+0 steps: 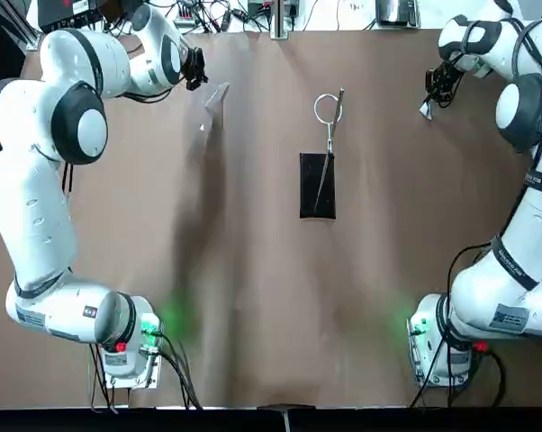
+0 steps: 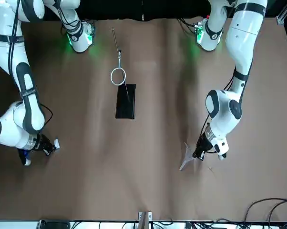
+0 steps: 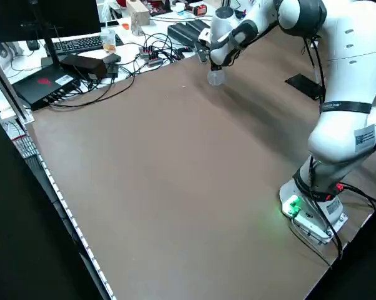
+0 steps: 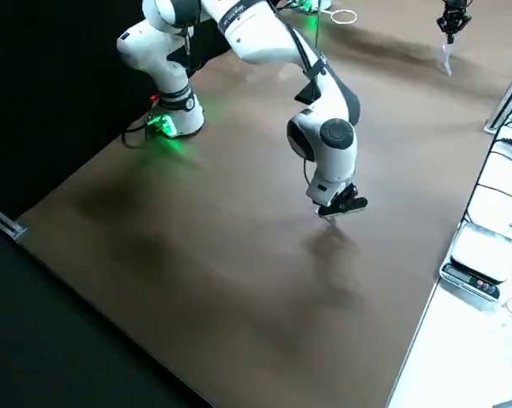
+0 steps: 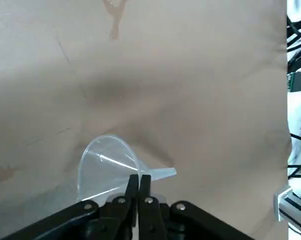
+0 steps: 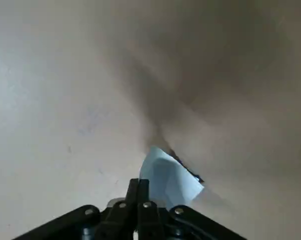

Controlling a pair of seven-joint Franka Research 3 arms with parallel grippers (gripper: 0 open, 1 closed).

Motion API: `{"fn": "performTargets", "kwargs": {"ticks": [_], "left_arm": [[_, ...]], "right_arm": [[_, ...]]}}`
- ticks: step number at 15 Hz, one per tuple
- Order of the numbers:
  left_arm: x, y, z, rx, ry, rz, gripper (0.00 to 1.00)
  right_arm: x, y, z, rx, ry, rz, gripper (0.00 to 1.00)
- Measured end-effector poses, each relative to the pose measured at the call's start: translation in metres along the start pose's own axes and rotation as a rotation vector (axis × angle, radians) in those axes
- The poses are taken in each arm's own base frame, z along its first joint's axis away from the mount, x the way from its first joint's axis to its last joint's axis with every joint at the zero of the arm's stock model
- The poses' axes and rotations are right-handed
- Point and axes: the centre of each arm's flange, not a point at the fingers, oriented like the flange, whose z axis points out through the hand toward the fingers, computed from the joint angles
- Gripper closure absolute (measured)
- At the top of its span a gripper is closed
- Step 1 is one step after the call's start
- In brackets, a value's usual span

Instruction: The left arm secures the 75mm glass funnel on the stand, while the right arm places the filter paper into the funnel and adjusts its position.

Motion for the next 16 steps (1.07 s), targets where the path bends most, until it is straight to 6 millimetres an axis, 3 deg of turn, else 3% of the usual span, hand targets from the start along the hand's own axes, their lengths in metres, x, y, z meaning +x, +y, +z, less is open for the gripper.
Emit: {"fn": "performTargets", "kwargs": {"ticks": [2,5,9,12,16], "left_arm": [[0.0,0.005,-0.003,-0.011,0.001,0.001,0.97],[0.0,0.028,-0.033,-0.075,0.012,0.008,0.97],[-0.012,0.052,-0.086,-0.133,0.01,0.041,0.97],[-0.034,0.063,-0.125,-0.103,0.019,0.15,0.97],[-0.09,0.069,-0.163,-0.031,0.037,0.348,0.97]], "right_arm": [[-0.004,-0.006,-0.005,-0.004,-0.017,-0.012,0.99],[-0.031,-0.036,-0.037,-0.05,-0.063,-0.1,0.99],[-0.071,-0.055,-0.085,-0.128,-0.128,-0.182,0.99],[-0.11,-0.077,-0.101,-0.163,-0.17,-0.208,0.99],[-0.173,-0.112,-0.121,-0.212,-0.202,-0.234,0.99]]}}
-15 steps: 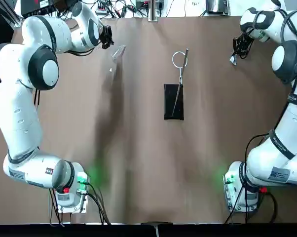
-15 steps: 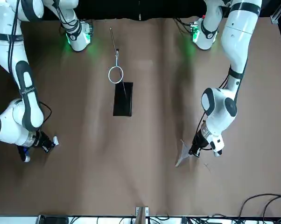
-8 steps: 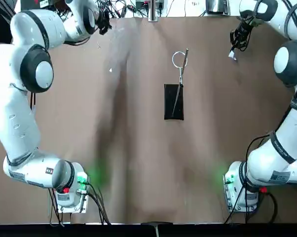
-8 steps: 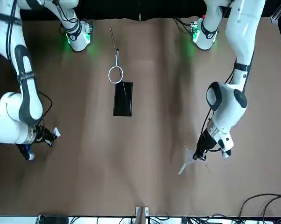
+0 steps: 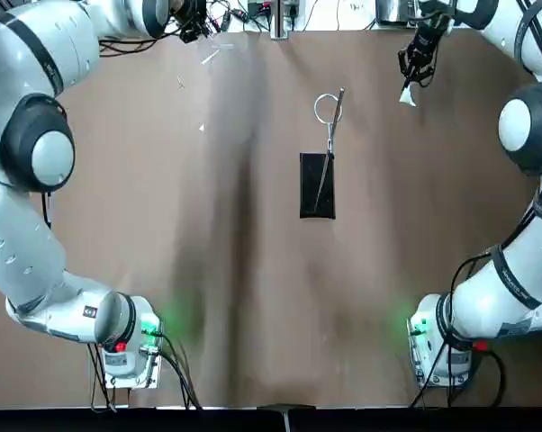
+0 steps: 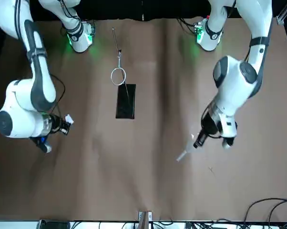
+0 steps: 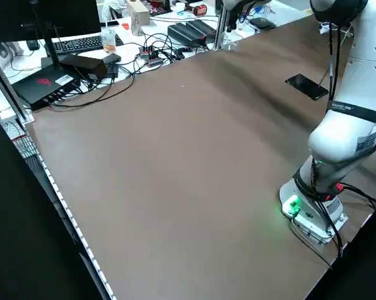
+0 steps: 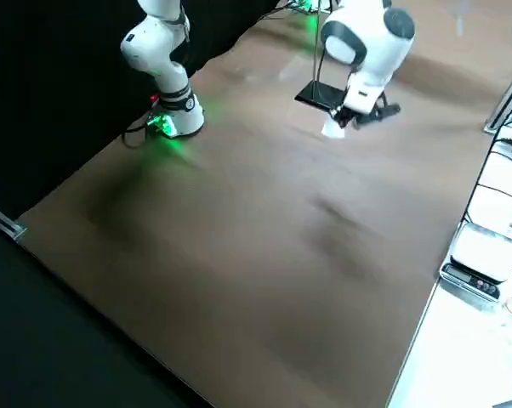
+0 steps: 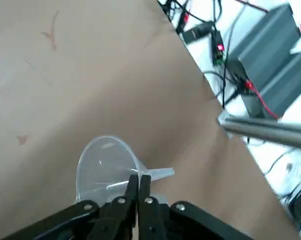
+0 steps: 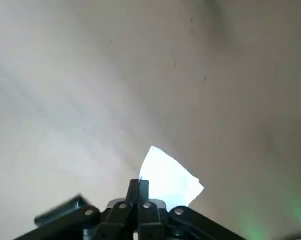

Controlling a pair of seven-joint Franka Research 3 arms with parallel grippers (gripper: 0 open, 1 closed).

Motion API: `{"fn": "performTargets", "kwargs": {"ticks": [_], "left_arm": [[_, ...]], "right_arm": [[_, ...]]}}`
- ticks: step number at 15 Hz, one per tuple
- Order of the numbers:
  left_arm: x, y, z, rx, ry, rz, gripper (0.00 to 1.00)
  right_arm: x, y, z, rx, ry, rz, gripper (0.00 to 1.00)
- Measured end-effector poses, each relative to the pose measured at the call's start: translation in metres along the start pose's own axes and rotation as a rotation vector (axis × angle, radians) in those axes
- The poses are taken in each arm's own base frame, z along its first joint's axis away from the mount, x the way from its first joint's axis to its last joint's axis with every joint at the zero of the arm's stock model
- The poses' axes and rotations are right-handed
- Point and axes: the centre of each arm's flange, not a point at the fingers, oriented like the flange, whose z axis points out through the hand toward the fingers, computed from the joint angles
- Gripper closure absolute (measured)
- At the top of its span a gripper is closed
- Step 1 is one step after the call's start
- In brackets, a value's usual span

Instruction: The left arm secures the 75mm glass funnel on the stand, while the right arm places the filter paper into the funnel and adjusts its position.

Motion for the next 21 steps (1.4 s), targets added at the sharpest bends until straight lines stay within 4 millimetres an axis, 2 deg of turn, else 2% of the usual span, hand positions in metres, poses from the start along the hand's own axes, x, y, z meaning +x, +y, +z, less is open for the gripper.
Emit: {"fn": "performTargets", "kwargs": {"ticks": [3,7,8,9,12,15,18,21], "left_arm": [[-0.041,0.016,-0.013,0.009,0.004,0.12,0.97],[-0.095,0.033,-0.022,-0.007,0.001,0.29,0.97],[-0.112,0.038,-0.026,-0.017,-0.011,0.323,0.97],[-0.142,0.045,-0.034,-0.036,-0.027,0.375,0.97],[-0.18,0.051,-0.041,-0.051,-0.041,0.46,0.97],[-0.199,0.051,-0.042,-0.047,-0.053,0.535,0.97],[-0.199,0.051,-0.047,0.021,-0.078,0.633,0.97],[-0.195,0.056,-0.063,0.101,-0.111,0.697,0.97]], "right_arm": [[-0.037,-0.023,-0.022,-0.013,0.003,0.021,0.99],[-0.085,-0.057,-0.04,-0.064,0.007,0.077,0.99],[-0.093,-0.066,-0.045,-0.063,0.02,0.087,0.99],[-0.104,-0.074,-0.057,-0.06,0.029,0.084,0.99],[-0.116,-0.072,-0.075,-0.068,0.019,0.055,0.99],[-0.132,-0.073,-0.09,-0.056,0.027,0.007,0.99],[-0.142,-0.079,-0.091,-0.05,0.022,-0.026,0.99],[-0.15,-0.086,-0.088,-0.048,0.013,-0.032,0.99]]}}
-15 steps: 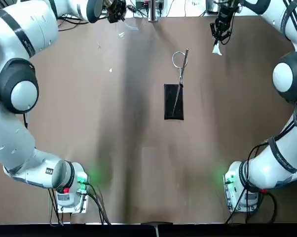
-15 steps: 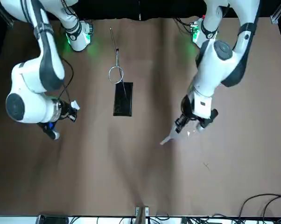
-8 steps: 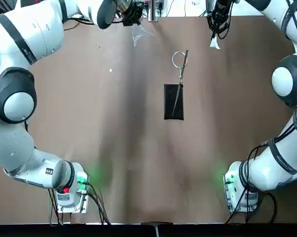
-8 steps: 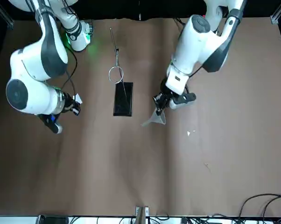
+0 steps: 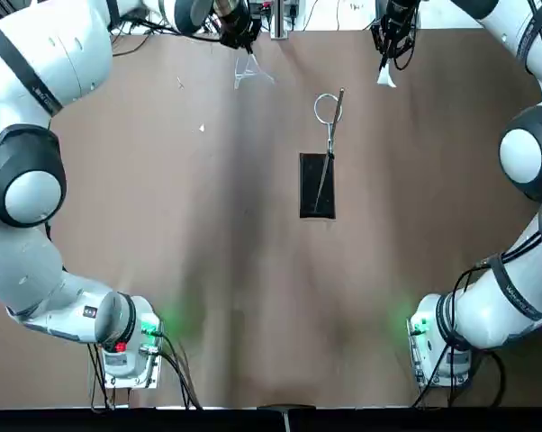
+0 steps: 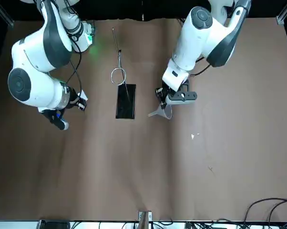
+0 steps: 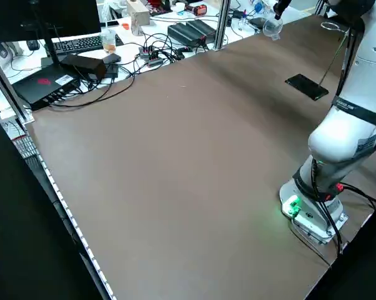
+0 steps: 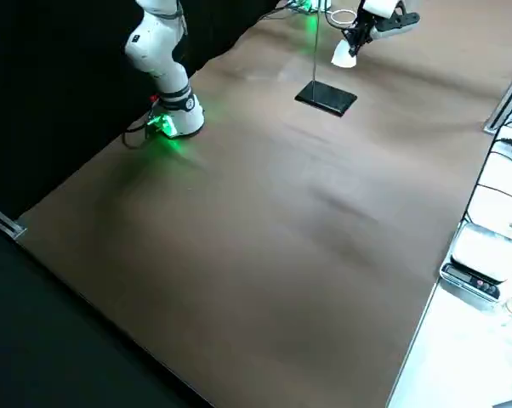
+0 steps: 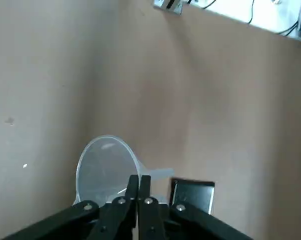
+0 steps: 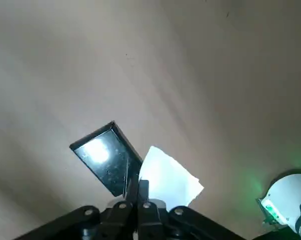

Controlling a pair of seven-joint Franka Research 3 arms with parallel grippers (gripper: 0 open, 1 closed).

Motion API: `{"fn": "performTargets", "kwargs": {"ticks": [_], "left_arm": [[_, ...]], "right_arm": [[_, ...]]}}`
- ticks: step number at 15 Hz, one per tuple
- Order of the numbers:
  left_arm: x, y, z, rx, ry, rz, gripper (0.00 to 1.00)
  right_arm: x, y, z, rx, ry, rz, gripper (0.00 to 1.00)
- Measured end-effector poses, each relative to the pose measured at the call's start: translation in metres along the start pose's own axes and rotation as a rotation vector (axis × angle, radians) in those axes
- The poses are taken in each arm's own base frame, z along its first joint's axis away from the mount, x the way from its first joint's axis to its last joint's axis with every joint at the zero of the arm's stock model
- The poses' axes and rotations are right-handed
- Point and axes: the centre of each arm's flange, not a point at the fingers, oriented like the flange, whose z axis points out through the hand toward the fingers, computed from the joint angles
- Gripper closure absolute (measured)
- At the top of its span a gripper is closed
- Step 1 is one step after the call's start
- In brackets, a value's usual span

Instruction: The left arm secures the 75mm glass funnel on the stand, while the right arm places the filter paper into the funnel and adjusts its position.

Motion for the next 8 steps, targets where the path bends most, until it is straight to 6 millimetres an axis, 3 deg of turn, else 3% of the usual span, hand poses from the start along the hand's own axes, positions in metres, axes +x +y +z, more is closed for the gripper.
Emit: {"fn": "performTargets", "kwargs": {"ticks": [3,8], "left_arm": [[-0.001,0.001,-0.008,0.036,-0.036,0.019,0.97],[-0.002,0.003,0.001,0.041,-0.056,0.022,0.97]], "right_arm": [[-0.007,-0.006,0.002,-0.004,-0.002,0.037,0.99],[-0.017,-0.014,0.005,-0.01,0.0,0.126,0.99]]}}
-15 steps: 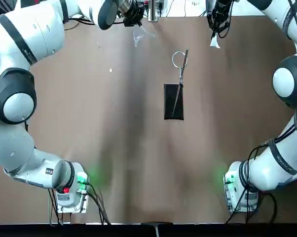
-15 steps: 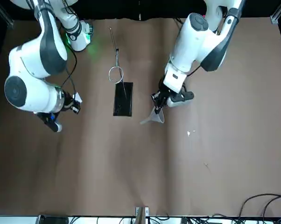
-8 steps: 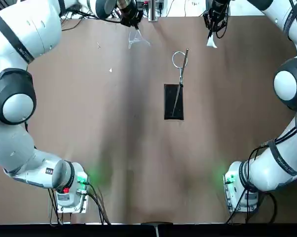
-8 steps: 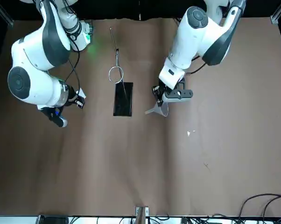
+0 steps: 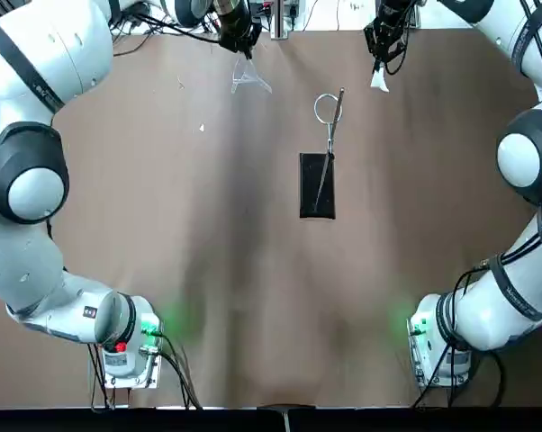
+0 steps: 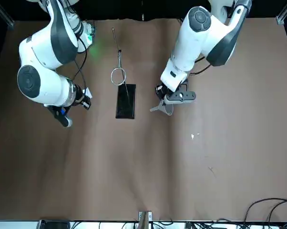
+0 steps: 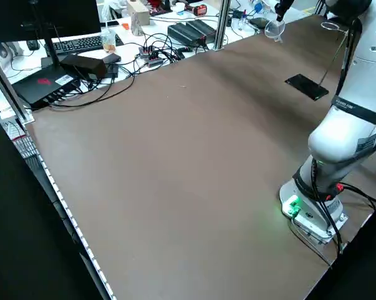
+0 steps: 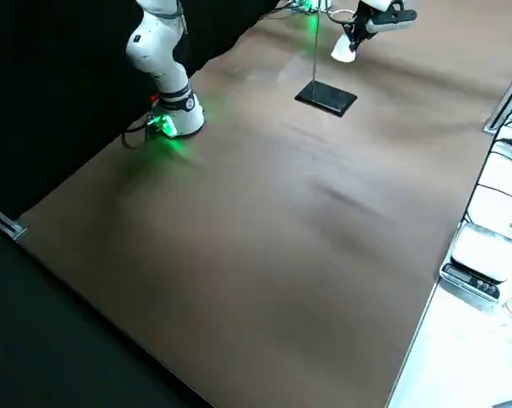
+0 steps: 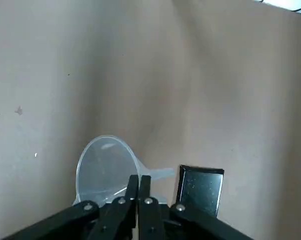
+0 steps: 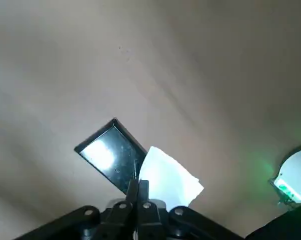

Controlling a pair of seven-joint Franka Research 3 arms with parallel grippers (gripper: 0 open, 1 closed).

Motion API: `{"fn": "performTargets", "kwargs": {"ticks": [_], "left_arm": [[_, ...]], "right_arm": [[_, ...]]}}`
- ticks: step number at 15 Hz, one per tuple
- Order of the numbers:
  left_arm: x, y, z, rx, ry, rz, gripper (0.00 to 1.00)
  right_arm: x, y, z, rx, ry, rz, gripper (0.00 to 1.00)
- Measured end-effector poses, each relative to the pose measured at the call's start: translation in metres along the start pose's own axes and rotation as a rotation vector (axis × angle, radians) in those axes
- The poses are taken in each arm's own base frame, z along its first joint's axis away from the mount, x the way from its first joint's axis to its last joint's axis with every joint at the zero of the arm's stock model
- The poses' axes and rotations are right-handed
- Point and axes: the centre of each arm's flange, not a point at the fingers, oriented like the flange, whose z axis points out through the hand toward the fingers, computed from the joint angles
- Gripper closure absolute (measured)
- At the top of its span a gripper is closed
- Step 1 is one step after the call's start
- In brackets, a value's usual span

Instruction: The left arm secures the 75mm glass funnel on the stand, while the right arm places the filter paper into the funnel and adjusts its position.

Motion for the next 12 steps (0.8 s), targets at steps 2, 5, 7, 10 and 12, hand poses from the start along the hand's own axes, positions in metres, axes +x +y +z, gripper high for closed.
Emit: {"fn": "performTargets", "kwargs": {"ticks": [2,5,7,10,12], "left_arm": [[0.003,0.001,0.004,-0.002,-0.007,0.036,0.97],[0.004,0.002,0.007,-0.006,-0.012,0.18,0.97],[0.006,0.002,0.006,-0.009,-0.009,0.302,0.97],[0.008,0.003,0.001,-0.016,0.001,0.493,0.97],[0.005,0.008,-0.001,-0.023,0.005,0.57,0.97]], "right_arm": [[0.0,0.0,0.0,0.001,0.001,0.051,0.99],[-0.002,-0.002,-0.002,0.007,0.006,0.122,0.99],[-0.011,-0.007,-0.007,0.017,0.019,0.122,0.99],[-0.021,-0.013,-0.02,0.04,0.036,0.109,0.99],[-0.022,-0.013,-0.025,0.049,0.042,0.108,0.99]]}}
